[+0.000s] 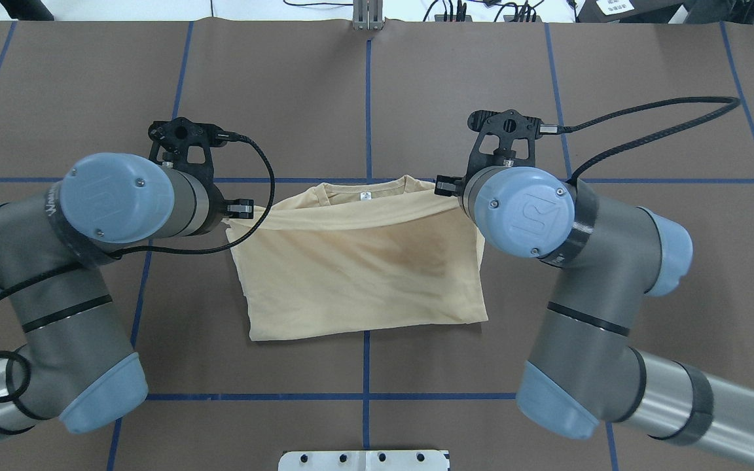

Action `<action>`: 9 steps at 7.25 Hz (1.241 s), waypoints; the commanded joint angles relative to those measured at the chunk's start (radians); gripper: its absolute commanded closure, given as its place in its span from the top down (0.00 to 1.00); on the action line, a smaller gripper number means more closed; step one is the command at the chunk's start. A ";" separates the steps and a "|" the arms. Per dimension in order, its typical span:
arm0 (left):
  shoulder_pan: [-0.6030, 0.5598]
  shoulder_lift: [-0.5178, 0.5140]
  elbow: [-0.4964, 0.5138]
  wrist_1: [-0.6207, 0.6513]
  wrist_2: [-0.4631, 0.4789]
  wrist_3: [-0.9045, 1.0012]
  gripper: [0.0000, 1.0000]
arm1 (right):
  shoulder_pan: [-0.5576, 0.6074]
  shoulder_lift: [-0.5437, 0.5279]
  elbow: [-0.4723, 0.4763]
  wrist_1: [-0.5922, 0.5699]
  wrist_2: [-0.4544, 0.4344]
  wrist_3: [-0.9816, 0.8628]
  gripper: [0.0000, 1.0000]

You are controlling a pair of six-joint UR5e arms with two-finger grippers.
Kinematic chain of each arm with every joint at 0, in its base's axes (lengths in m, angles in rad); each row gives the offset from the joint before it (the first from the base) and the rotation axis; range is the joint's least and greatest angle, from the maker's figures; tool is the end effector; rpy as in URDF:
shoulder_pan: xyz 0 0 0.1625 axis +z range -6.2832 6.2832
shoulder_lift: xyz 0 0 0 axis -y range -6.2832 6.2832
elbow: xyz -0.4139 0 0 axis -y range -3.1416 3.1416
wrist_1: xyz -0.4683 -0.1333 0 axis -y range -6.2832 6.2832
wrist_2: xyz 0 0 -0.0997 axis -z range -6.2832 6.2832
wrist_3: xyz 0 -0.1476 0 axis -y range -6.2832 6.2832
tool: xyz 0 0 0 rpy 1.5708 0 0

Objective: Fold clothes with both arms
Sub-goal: 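Release the hem and raise the right gripper while the left gripper lowers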

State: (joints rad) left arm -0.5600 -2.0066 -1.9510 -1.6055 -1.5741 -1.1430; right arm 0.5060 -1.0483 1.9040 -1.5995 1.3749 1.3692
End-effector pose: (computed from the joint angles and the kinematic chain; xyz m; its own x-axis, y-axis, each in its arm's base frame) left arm 0.4990 -0.4696 0.2190 0.7279 0.0333 -0.6849 0.2496 0.9174 0.3099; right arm -0.5230 -0.4750 0.1923 0.7005 0.1636 0.6946 -0.4700 0.8383 0.2765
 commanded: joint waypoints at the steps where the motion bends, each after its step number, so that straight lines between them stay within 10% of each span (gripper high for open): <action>1: -0.003 -0.024 0.195 -0.175 0.028 0.000 0.00 | 0.023 0.008 -0.184 0.163 0.001 -0.022 0.00; 4: -0.004 -0.063 0.261 -0.197 0.026 0.012 0.00 | 0.023 0.011 -0.204 0.185 0.003 -0.025 0.10; 5: -0.011 -0.063 0.258 -0.206 0.026 0.078 0.45 | 0.022 0.011 -0.213 0.185 0.001 -0.027 0.94; 6: -0.029 -0.051 0.232 -0.246 0.025 0.150 0.99 | 0.025 0.033 -0.217 0.185 0.007 -0.042 1.00; 9: -0.034 0.070 0.037 -0.252 -0.088 0.177 1.00 | 0.112 -0.049 -0.078 0.188 0.243 -0.250 1.00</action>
State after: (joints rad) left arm -0.5940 -2.0032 -1.8326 -1.8473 -1.6064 -0.9591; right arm 0.5910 -1.0421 1.7517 -1.4117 1.5580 1.2205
